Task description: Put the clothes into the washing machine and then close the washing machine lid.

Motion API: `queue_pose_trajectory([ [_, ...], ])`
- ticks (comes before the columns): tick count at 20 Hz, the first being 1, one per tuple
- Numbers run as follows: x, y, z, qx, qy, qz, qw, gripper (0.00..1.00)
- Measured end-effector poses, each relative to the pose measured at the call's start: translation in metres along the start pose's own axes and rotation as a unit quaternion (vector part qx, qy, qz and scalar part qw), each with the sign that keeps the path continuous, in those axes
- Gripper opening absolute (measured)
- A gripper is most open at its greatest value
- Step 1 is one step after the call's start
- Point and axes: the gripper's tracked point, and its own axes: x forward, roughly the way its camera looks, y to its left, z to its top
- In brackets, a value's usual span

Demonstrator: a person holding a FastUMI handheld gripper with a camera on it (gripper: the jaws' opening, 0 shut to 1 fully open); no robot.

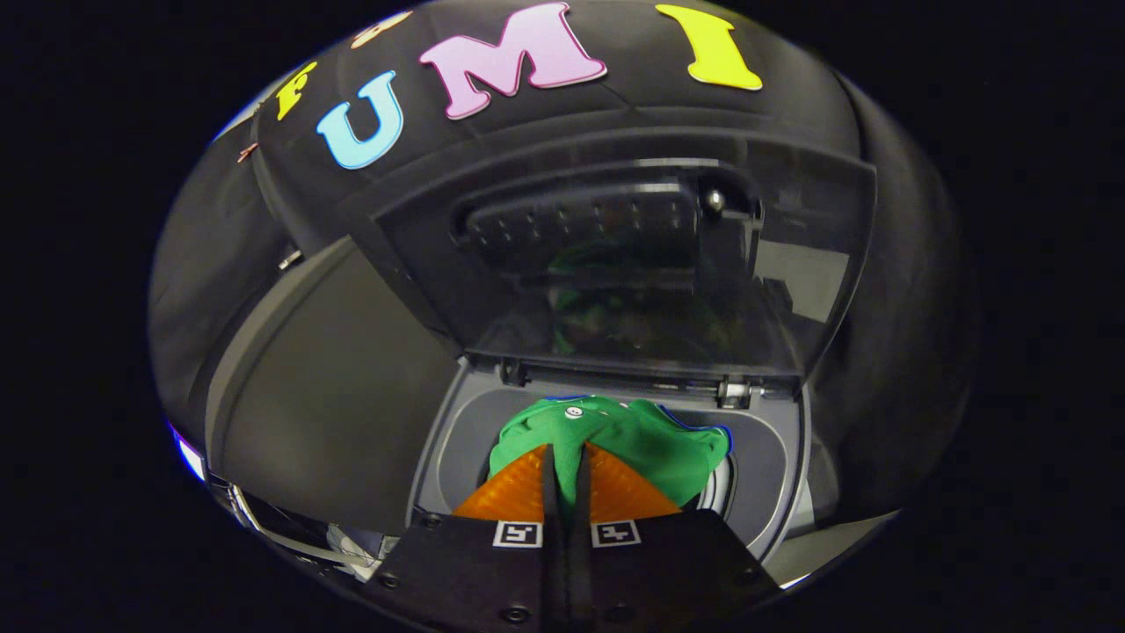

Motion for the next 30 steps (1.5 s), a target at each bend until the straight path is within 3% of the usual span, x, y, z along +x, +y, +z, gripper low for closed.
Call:
queue_pose_trajectory([
  [8, 0.051, -0.023, -0.049, -0.034, 0.044, -0.053, 0.997, 0.06],
  [13, 0.066, -0.023, -0.064, -0.025, 0.058, -0.072, 0.995, 0.06],
  [16, 0.066, -0.018, -0.057, 0.013, 0.043, -0.071, 0.996, 0.07],
  [17, 0.069, -0.018, -0.054, 0.027, 0.031, -0.069, 0.997, 0.12],
  [19, 0.065, -0.018, -0.043, 0.060, 0.010, -0.062, 0.996, 0.56],
  [21, 0.065, -0.035, -0.040, 0.060, 0.003, -0.096, 0.994, 1.00],
  [26, 0.058, -0.047, -0.048, 0.045, 0.025, -0.117, 0.992, 0.99],
  [30, 0.060, -0.029, -0.049, 0.044, 0.025, -0.095, 0.994, 0.99],
])
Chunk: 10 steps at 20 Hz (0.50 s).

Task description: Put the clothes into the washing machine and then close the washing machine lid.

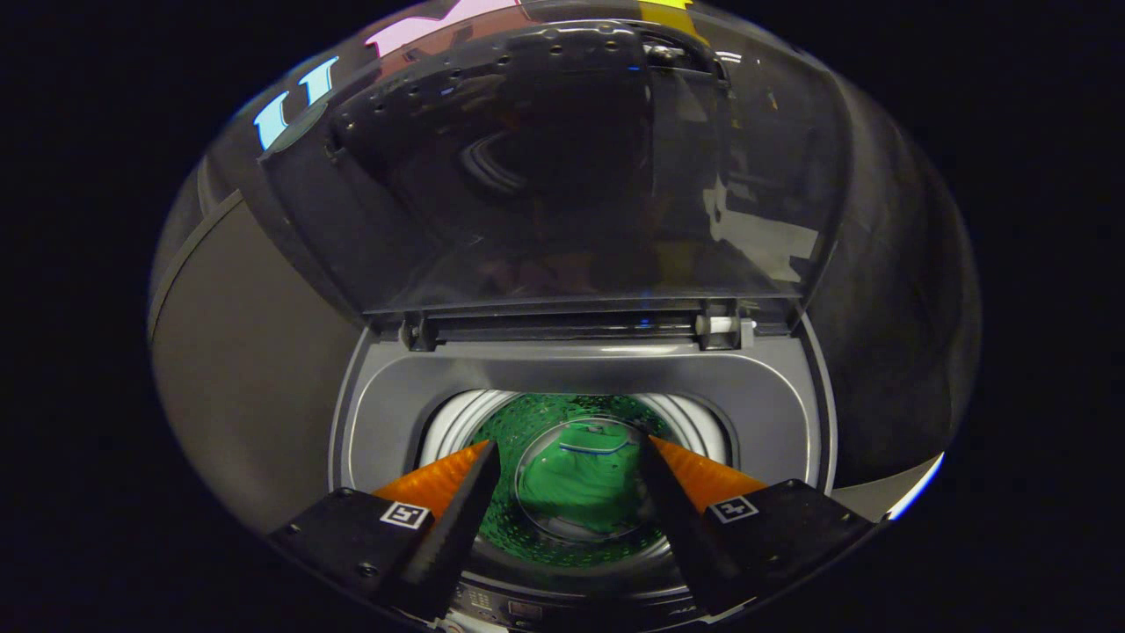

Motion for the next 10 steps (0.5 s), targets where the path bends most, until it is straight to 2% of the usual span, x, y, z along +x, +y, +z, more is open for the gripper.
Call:
queue_pose_trajectory([
  [5, -0.021, 0.010, 0.019, 0.002, -0.029, 0.006, 1.000, 0.99],
  [10, -0.080, 0.011, 0.068, 0.018, -0.084, 0.005, 0.996, 0.99],
])
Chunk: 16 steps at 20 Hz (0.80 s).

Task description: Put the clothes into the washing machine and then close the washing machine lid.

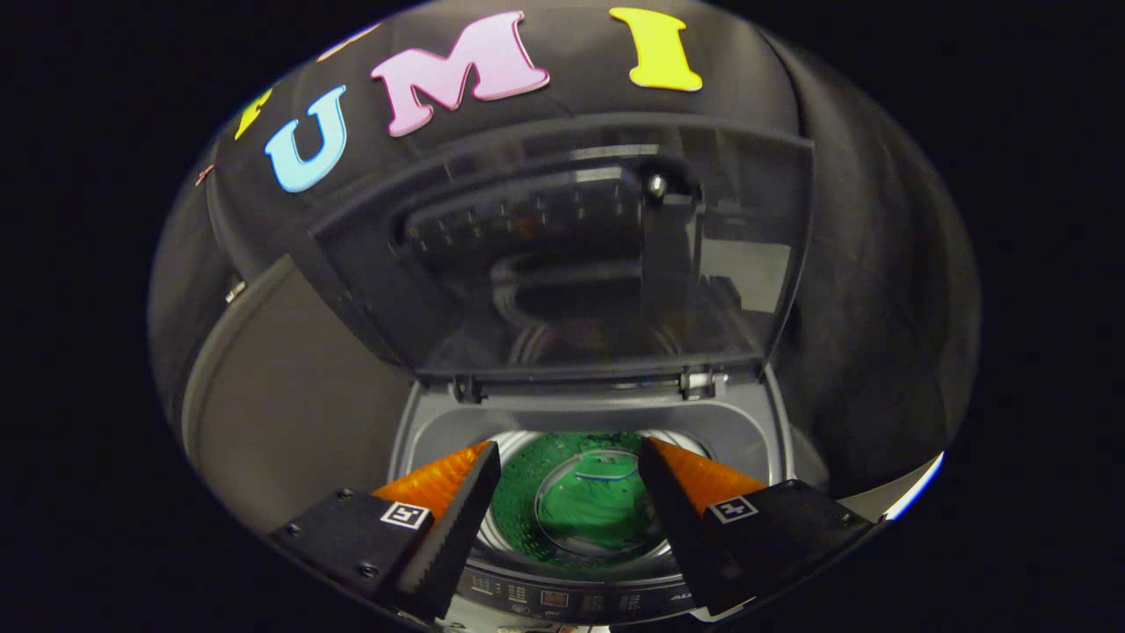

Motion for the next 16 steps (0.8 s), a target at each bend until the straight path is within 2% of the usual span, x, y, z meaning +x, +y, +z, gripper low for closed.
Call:
queue_pose_trajectory([
  [3, -0.022, -0.004, 0.062, -0.031, -0.057, -0.015, 0.998, 0.99],
  [6, -0.033, 0.011, 0.146, -0.039, -0.144, 0.002, 0.989, 0.98],
  [8, -0.013, 0.012, 0.186, -0.041, -0.159, -0.009, 0.986, 0.98],
  [11, 0.031, 0.018, 0.202, -0.018, -0.128, -0.014, 0.992, 0.98],
  [12, 0.048, 0.017, 0.191, -0.019, -0.088, -0.031, 0.995, 0.98],
  [13, 0.052, 0.017, 0.186, -0.053, -0.070, -0.046, 0.995, 0.98],
  [16, 0.045, 0.020, 0.182, -0.057, -0.078, -0.037, 0.995, 1.00],
])
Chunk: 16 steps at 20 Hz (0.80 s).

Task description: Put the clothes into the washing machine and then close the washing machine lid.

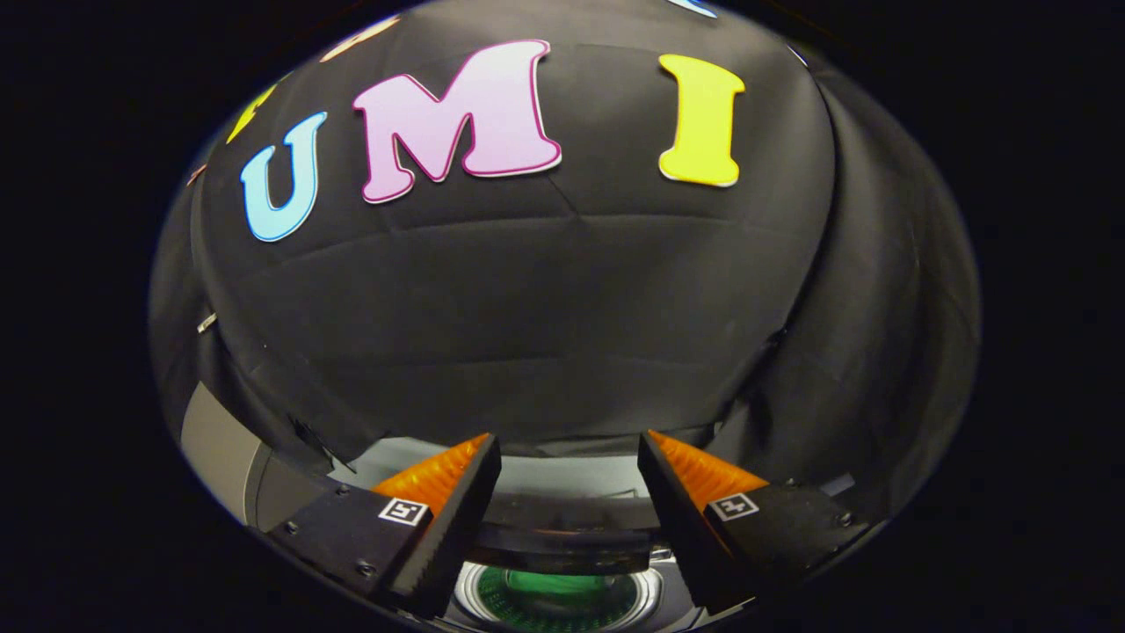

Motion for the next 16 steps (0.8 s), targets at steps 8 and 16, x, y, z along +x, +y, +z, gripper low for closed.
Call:
queue_pose_trajectory([
  [8, 0.0034, 0.0002, -0.0024, -0.002, 0.010, 0.014, 1.000, 0.99],
  [16, 0.0091, 0.0018, 0.0025, -0.006, -0.013, 0.021, 1.000, 0.99],
])
